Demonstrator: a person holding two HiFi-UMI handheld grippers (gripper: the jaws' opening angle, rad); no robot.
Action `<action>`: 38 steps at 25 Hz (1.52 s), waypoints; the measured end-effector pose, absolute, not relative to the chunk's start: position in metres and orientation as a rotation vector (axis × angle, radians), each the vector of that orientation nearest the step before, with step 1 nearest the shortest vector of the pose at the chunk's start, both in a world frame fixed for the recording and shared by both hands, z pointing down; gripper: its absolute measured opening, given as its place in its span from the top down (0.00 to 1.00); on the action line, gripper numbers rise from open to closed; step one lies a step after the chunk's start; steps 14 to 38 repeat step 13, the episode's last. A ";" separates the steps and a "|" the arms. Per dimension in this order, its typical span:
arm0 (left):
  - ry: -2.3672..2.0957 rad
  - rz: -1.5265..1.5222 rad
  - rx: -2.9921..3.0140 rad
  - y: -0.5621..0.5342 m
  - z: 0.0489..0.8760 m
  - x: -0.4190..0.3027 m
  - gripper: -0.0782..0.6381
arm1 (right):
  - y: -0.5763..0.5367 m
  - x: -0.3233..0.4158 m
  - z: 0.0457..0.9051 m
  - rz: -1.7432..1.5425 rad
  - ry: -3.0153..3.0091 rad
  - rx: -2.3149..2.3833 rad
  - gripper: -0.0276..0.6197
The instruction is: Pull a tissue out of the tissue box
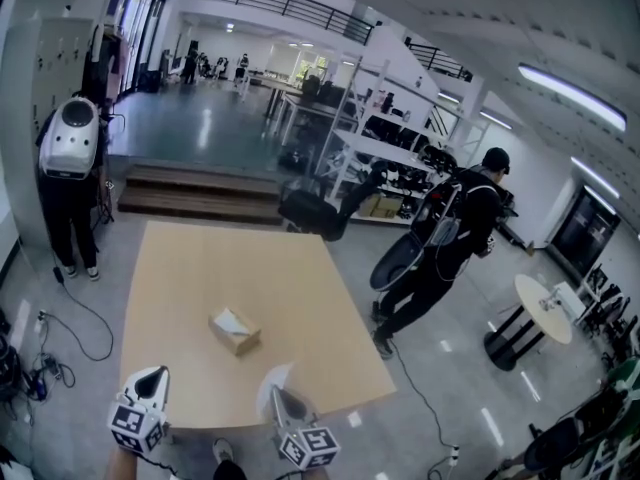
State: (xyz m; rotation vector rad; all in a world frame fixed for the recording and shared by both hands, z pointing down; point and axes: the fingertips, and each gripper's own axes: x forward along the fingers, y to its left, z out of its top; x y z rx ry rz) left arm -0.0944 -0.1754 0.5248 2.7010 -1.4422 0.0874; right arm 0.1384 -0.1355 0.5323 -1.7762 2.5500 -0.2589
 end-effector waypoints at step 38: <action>-1.428 0.112 2.675 -0.170 0.527 -0.098 0.88 | -0.137 0.130 0.534 -0.275 2.557 -1.756 0.95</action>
